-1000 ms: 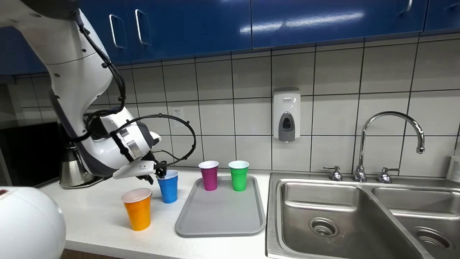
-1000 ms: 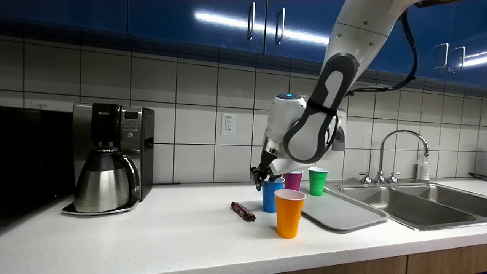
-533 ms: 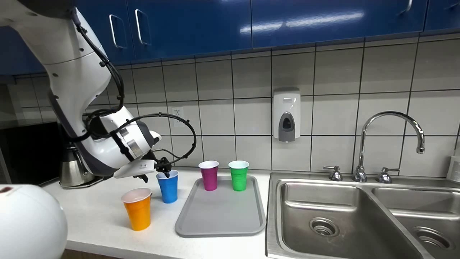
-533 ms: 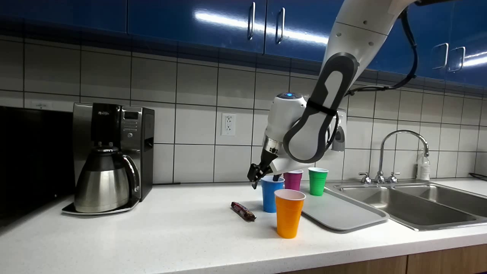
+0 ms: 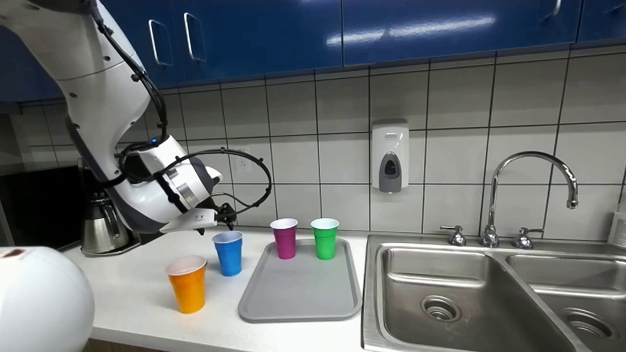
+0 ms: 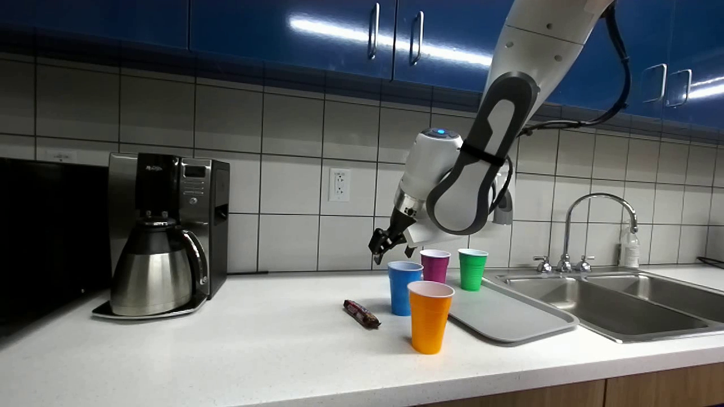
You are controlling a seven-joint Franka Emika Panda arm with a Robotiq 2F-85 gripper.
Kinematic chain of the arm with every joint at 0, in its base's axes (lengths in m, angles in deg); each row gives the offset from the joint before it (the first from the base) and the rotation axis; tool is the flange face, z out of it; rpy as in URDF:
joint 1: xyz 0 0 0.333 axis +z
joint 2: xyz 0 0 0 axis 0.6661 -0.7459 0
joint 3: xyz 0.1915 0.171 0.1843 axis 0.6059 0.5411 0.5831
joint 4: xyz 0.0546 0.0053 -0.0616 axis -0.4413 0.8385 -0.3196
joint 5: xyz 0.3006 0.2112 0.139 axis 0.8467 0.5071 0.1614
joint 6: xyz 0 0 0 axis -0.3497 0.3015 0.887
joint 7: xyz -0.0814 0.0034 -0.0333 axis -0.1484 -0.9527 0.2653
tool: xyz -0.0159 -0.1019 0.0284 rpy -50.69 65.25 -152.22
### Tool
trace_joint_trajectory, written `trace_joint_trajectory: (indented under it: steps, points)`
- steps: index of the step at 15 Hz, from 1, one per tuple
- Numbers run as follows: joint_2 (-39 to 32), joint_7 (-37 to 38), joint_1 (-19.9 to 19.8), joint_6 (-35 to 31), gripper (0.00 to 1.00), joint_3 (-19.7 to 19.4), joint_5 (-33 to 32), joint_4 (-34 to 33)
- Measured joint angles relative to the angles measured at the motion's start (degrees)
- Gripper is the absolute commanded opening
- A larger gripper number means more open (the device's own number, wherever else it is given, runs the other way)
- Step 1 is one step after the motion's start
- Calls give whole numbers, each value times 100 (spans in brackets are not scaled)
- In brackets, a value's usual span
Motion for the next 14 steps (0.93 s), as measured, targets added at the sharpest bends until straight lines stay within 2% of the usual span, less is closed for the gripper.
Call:
trace_joint_trajectory:
  steps: [7,14]
  points:
    - [291,1,628,-325,100,-892,0,196]
    - [484,81,1242,-363,100,-1835,1,369]
